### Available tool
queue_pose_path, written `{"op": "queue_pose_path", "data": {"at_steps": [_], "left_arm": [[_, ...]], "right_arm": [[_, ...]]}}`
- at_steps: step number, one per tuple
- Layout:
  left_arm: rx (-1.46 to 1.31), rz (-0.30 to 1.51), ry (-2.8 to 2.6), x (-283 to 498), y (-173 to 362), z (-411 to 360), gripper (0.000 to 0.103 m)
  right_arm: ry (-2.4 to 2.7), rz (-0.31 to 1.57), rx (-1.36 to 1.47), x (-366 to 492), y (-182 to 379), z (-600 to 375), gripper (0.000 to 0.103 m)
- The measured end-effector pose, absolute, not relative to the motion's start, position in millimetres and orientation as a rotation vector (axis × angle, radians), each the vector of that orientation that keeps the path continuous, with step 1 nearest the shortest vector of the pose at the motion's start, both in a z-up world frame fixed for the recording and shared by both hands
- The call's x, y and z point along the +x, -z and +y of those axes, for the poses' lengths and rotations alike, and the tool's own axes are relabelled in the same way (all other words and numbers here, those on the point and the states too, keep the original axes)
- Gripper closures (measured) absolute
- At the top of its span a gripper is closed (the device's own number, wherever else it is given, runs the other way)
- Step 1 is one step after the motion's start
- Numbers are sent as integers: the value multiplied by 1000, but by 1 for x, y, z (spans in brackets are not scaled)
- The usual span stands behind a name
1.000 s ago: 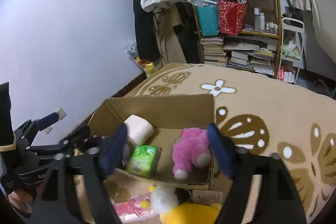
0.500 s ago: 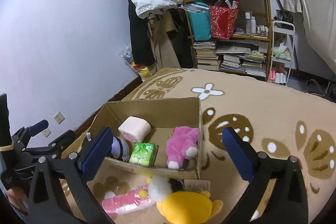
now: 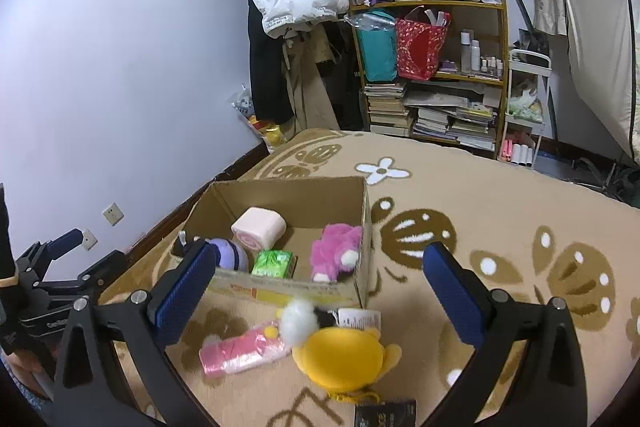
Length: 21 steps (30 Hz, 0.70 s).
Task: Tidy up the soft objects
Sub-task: 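Move both tools back toward the pink package and black tissue pack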
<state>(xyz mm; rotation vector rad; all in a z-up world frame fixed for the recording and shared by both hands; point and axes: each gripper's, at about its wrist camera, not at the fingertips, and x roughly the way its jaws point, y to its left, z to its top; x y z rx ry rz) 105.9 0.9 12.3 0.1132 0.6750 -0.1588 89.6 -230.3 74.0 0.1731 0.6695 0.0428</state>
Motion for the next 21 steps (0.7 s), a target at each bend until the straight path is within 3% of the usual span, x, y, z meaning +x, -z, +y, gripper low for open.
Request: {"op": "queue_pose_path", "data": {"at_steps": [21], "left_arm": [[137, 858, 196, 111, 37, -14, 0]], "right_arm": [[35, 962, 246, 69, 6, -243, 0]]}}
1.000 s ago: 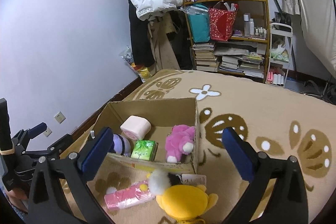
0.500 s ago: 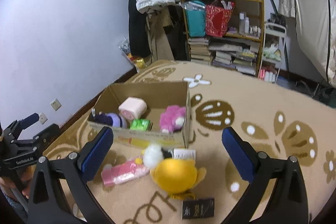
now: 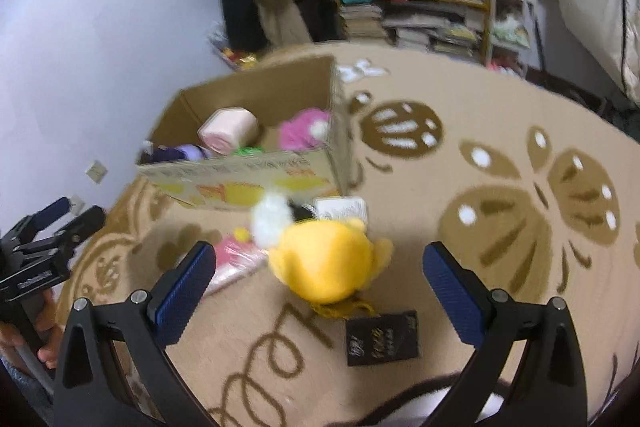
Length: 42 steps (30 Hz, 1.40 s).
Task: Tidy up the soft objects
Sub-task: 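Move both tools back toward the pink package and black tissue pack, then grasp the pink wrapped package with the left gripper while the right grasps the black Face pack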
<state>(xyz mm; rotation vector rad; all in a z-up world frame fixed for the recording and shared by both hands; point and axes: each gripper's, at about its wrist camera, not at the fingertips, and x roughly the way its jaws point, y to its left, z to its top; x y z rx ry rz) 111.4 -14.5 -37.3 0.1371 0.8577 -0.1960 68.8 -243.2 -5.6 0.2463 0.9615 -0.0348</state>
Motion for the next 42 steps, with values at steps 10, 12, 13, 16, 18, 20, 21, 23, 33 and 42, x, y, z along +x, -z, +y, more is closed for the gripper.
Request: {"op": "queue_pose_path", "data": {"at_steps": [10, 12, 13, 16, 18, 20, 21, 23, 33, 42], "left_arm": [[179, 947, 236, 123, 63, -29, 0], [184, 970, 244, 125, 70, -32, 0], [187, 979, 246, 127, 72, -34, 0], [197, 1015, 265, 131, 82, -40, 0], [204, 1036, 276, 132, 89, -43, 0], [212, 1052, 284, 134, 95, -47, 0], [214, 1058, 288, 135, 98, -48, 0], [213, 1075, 301, 138, 104, -52, 0], [230, 1142, 349, 147, 130, -69, 0], [270, 1174, 360, 150, 151, -82, 1]], "right_arm": [[83, 1079, 377, 72, 38, -268, 0], [90, 1120, 396, 72, 46, -272, 0], [92, 1135, 402, 73, 49, -273, 0], [111, 1183, 406, 74, 59, -275, 1], [117, 1213, 412, 75, 66, -276, 1], [126, 1249, 419, 76, 74, -277, 1], [130, 1263, 423, 76, 78, -278, 1], [136, 1287, 434, 77, 84, -279, 1], [107, 1358, 436, 78, 101, -273, 1], [106, 1425, 417, 80, 117, -267, 25]]}}
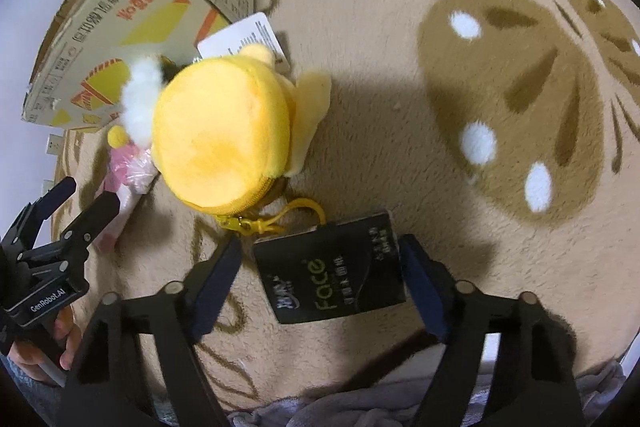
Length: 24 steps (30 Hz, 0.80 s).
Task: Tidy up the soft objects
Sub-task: 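Grasp the pink wrapped package with the left gripper while the right grasps the black Face pack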
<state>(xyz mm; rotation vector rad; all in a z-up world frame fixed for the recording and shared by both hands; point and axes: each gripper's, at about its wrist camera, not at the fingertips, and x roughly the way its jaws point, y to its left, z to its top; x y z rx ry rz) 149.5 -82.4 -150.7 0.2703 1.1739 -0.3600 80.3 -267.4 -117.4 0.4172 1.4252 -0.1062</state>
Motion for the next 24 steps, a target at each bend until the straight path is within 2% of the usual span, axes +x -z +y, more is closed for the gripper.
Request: {"op": "queue_pose_path", "data": {"at_steps": [6, 10, 12, 14, 19, 24], "left_arm": [[321, 1192, 345, 148, 164, -94, 1], [384, 1114, 305, 140, 166, -99, 2], [401, 1102, 331, 135, 167, -102, 14], [405, 1102, 365, 128, 169, -106, 34], [450, 1082, 401, 117, 170, -114, 44], [317, 1128, 419, 118, 158, -101, 53]], "right_arm": [[107, 1429, 402, 79, 117, -265, 28], [97, 1424, 379, 80, 113, -259, 29], [85, 1400, 378, 79, 109, -257, 29], [78, 1368, 382, 83, 101, -250, 30], [71, 1288, 402, 82, 88, -249, 30], [39, 1186, 410, 83, 70, -250, 30]]}}
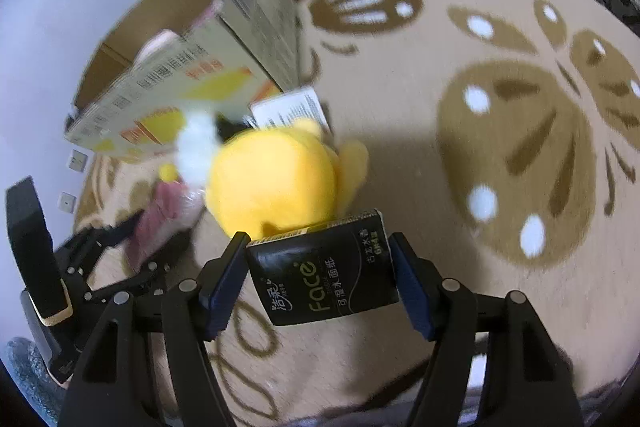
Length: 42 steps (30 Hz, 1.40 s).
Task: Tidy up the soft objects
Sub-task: 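Grasp the pink wrapped package with the left gripper while the right grasps the black Face pack, then lift both items over the cardboard box and open both grippers inside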
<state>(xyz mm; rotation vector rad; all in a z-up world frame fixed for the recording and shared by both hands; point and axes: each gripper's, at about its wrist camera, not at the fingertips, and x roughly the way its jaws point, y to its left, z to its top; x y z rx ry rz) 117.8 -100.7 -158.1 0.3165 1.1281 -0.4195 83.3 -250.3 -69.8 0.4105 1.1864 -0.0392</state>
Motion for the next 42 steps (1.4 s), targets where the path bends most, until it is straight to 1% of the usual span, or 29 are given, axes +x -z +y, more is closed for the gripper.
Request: {"op": "queue_pose_path", "data": {"at_steps": [13, 14, 19, 27, 31, 33, 35, 38, 42], "left_arm": [[129, 1079, 373, 106, 114, -61, 61], [126, 1076, 373, 116, 106, -58, 62], [115, 1008, 345, 110, 82, -42, 62], [149, 853, 290, 103, 43, -44, 64], [200, 789, 256, 98, 28, -45, 68], [209, 767, 264, 95, 21, -44, 72], [215, 756, 272, 94, 15, -43, 78], [203, 736, 267, 91, 9, -39, 82], [173, 708, 263, 91, -1, -32, 84]], "right_arm": [[-23, 1011, 410, 82, 40, -254, 30], [-27, 1002, 411, 82, 39, -253, 30], [-46, 954, 400, 81, 26, -248, 30], [-95, 895, 401, 83, 4, -240, 30], [-102, 868, 385, 86, -5, -237, 30], [-107, 853, 373, 88, -10, -235, 30], [-110, 842, 367, 89, -14, -234, 30], [-112, 830, 362, 91, -18, -233, 30], [-117, 821, 356, 94, -20, -232, 30]]}}
